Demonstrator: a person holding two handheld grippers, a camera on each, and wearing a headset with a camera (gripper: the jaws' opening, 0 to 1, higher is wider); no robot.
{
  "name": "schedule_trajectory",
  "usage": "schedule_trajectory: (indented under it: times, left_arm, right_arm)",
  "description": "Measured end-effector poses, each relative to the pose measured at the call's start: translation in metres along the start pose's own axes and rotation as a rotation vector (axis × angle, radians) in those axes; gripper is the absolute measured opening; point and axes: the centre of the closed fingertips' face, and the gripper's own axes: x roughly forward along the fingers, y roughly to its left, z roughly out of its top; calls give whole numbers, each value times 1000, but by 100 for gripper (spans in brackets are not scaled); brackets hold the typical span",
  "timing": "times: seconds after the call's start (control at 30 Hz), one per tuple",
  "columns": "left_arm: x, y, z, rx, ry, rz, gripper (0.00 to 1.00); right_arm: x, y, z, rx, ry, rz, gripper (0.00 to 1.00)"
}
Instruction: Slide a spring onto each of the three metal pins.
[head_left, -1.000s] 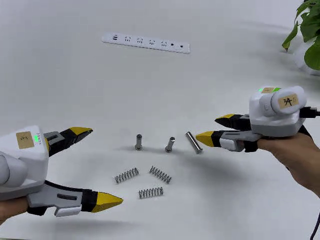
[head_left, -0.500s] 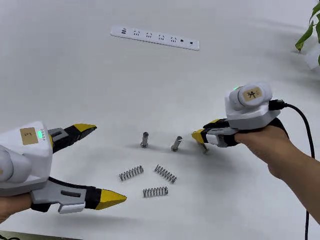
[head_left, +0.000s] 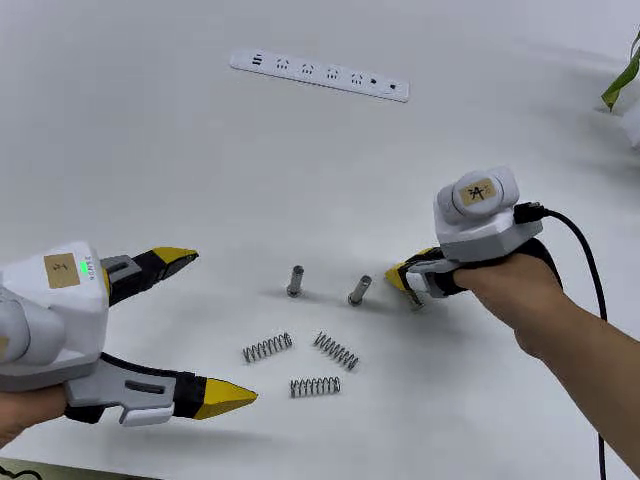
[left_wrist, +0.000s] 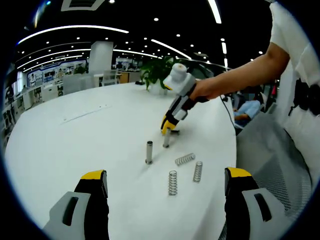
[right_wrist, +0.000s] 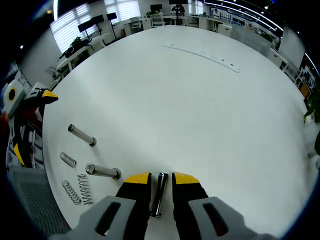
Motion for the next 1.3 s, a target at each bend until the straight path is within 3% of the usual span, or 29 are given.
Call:
schedule_trajectory:
  times: [0.13, 0.53, 1.0, 1.3]
  left_arm:
    - [0, 0, 0, -2, -2, 0, 99]
    - [0, 2, -1, -8, -7, -2, 99]
    - [0, 1, -1, -11, -3, -2, 98]
    - [-1, 0, -3, -10, 2, -4, 98]
  right_arm:
    - [-3, 6, -1, -15, 15, -13, 16]
    - [-1, 3, -3, -32, 38, -40, 11]
    - [1, 0, -3, 2, 32, -58, 9]
    - [-11, 7, -4, -1, 11, -45, 9]
